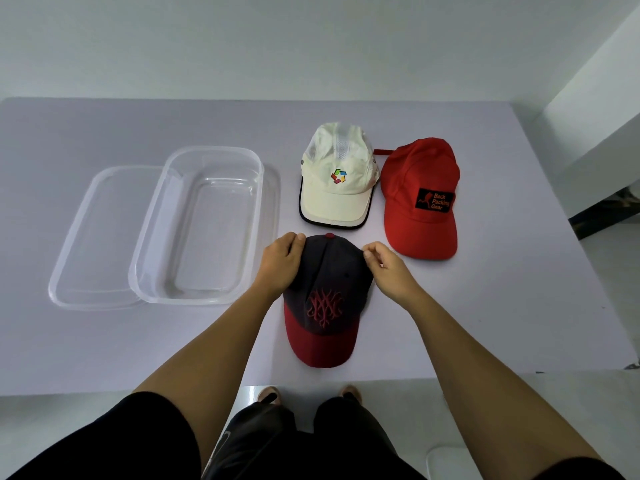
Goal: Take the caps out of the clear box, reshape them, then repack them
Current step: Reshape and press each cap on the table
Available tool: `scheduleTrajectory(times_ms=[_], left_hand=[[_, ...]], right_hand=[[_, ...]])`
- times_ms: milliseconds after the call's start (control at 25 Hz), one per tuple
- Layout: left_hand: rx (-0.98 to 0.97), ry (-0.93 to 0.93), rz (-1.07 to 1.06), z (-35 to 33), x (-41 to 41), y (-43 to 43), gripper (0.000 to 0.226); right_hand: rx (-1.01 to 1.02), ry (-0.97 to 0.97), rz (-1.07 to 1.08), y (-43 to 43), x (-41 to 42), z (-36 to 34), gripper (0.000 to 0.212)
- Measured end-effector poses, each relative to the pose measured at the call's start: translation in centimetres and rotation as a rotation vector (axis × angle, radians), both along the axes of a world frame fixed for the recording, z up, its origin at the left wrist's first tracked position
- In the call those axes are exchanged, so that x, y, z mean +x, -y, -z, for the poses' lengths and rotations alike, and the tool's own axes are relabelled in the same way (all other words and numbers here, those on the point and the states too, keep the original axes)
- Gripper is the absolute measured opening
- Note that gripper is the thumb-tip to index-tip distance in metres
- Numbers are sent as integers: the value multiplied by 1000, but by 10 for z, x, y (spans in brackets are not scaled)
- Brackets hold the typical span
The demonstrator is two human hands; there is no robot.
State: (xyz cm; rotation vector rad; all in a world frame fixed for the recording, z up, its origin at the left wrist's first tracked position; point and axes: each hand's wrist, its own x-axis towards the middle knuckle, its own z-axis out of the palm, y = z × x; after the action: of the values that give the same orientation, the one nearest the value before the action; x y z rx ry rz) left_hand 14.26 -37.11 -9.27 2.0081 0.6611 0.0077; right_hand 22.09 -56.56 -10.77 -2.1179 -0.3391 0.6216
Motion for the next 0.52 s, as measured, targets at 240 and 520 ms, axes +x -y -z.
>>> scheduleTrajectory(times_ms=[240, 520], left_hand=[[-2, 36, 31, -13, 9, -11, 37], [129, 158, 236, -52, 41, -11, 36]], right_hand=[[-47, 92, -9, -5, 11, -13, 37], [-128, 314, 74, -12, 26, -27, 39]])
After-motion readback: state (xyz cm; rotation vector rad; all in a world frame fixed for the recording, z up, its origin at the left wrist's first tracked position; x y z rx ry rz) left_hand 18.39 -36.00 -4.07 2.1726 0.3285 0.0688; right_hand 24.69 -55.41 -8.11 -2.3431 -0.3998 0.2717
